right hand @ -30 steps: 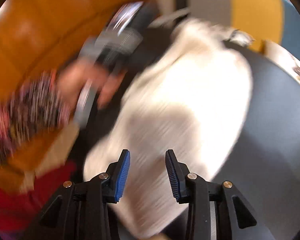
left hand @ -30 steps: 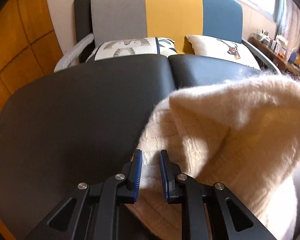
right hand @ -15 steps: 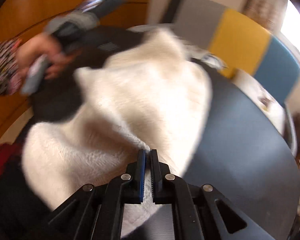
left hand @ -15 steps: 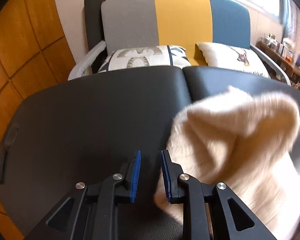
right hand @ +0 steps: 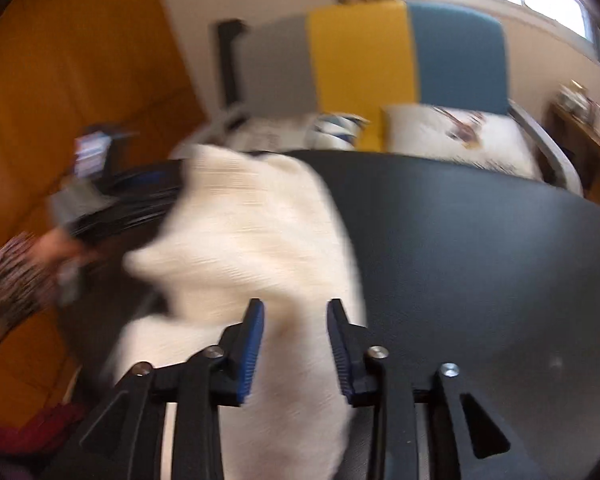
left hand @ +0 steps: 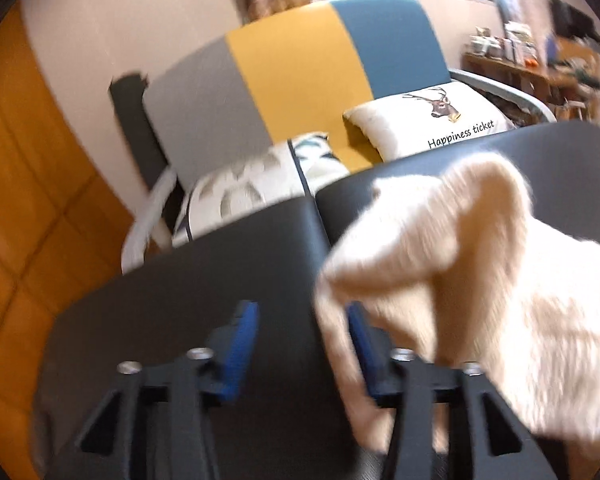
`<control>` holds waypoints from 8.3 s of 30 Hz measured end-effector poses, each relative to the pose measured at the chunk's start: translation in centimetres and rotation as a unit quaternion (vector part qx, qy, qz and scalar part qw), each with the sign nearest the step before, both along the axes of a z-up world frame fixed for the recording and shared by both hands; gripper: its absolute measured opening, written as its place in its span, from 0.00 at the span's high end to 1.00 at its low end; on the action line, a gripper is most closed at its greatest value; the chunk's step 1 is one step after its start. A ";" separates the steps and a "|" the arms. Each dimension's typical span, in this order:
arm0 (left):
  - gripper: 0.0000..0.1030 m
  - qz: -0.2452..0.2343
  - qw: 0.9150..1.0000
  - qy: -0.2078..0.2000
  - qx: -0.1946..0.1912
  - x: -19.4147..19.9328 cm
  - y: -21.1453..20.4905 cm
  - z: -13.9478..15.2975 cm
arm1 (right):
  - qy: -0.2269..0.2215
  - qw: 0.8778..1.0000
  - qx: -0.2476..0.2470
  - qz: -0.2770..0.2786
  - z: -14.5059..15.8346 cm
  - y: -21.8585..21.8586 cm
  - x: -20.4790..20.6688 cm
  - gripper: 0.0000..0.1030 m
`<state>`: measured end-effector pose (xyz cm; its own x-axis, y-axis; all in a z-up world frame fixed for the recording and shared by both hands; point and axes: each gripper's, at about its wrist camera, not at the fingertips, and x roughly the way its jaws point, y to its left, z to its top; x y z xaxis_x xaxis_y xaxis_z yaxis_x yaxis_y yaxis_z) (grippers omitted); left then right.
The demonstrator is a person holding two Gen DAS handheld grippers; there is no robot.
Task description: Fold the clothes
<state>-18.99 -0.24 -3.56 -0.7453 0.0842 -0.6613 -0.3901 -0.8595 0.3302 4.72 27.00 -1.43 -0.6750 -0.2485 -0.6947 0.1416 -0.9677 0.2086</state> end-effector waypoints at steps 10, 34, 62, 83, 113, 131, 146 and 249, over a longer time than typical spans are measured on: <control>0.38 -0.125 0.990 0.028 -0.066 -2.6 3.5 0.6 | -0.051 0.988 0.109 0.097 -3.8 -8.3 4.3 0.58; 0.99 -0.141 0.987 0.010 -0.070 -3.7 6.7 -0.6 | -0.054 0.996 0.042 -0.065 -4.0 -2.8 2.9 0.90; 0.25 -0.257 0.964 0.049 -0.039 2.2 4.2 3.9 | 0.026 0.976 -0.015 -0.218 -1.1 9.2 0.8 0.90; 0.93 -0.239 0.964 0.117 0.015 5.4 6.3 8.9 | 0.118 0.960 -0.081 -0.242 2.3 10.5 0.1 0.95; 0.93 -0.069 0.978 0.091 0.176 10.1 -0.1 16.1 | 0.049 0.905 0.392 0.160 -8.5 -19.5 2.1 0.49; 0.94 -0.052 0.923 0.222 0.310 18.9 -6.7 24.8 | 0.306 0.943 -0.048 -0.123 14.3 4.7 4.6 0.89; 0.94 -0.102 0.858 0.313 0.393 28.6 -11.2 35.3 | 0.475 0.871 -0.120 -0.019 27.7 4.3 13.5 0.89; 0.15 0.089 0.992 -0.088 0.021 20.6 -0.3 -4.8 | -0.111 0.985 0.132 -0.024 -5.7 -0.7 6.4 0.58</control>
